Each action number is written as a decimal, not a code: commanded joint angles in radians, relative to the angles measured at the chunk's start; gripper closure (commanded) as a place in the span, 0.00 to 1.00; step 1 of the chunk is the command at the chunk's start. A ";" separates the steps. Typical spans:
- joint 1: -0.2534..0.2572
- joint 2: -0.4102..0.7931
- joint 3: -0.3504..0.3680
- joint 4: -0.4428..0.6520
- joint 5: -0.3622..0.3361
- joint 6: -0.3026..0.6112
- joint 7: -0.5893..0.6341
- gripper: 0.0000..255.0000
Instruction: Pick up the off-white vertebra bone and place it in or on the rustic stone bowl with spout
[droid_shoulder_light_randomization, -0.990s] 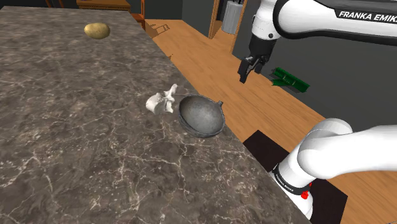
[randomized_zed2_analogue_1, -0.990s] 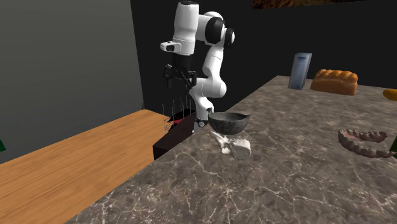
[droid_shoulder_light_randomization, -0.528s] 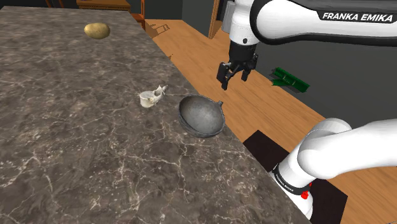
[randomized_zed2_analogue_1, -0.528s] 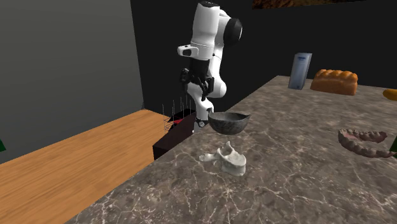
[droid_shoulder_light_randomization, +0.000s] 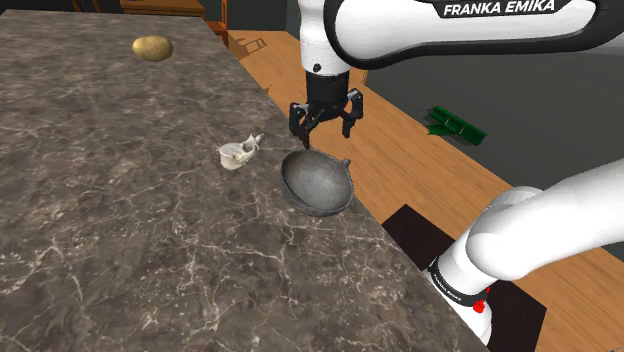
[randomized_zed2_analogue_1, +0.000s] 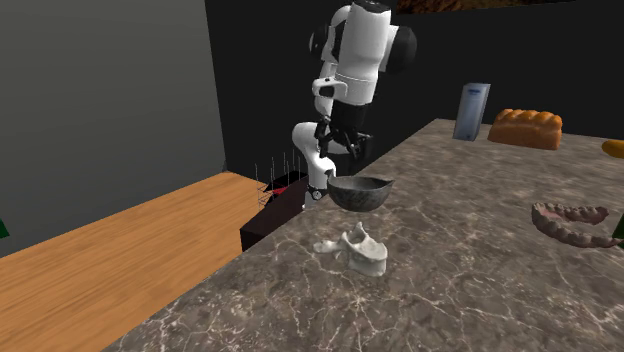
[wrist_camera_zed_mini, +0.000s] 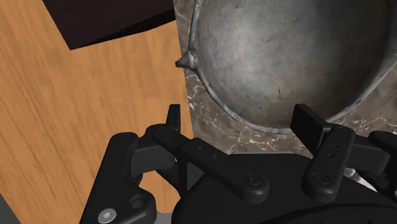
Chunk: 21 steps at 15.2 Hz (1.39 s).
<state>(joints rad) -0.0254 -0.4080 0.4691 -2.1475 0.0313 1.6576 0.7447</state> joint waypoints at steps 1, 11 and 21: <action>-0.012 0.079 0.048 0.064 -0.006 -0.003 0.100 0.00; 0.038 0.580 0.210 0.510 -0.188 -0.097 0.606 0.00; 0.084 0.700 0.199 0.544 -0.239 -0.047 0.714 0.00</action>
<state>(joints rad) 0.0614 0.2953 0.6683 -1.5854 -0.2087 1.5953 1.4589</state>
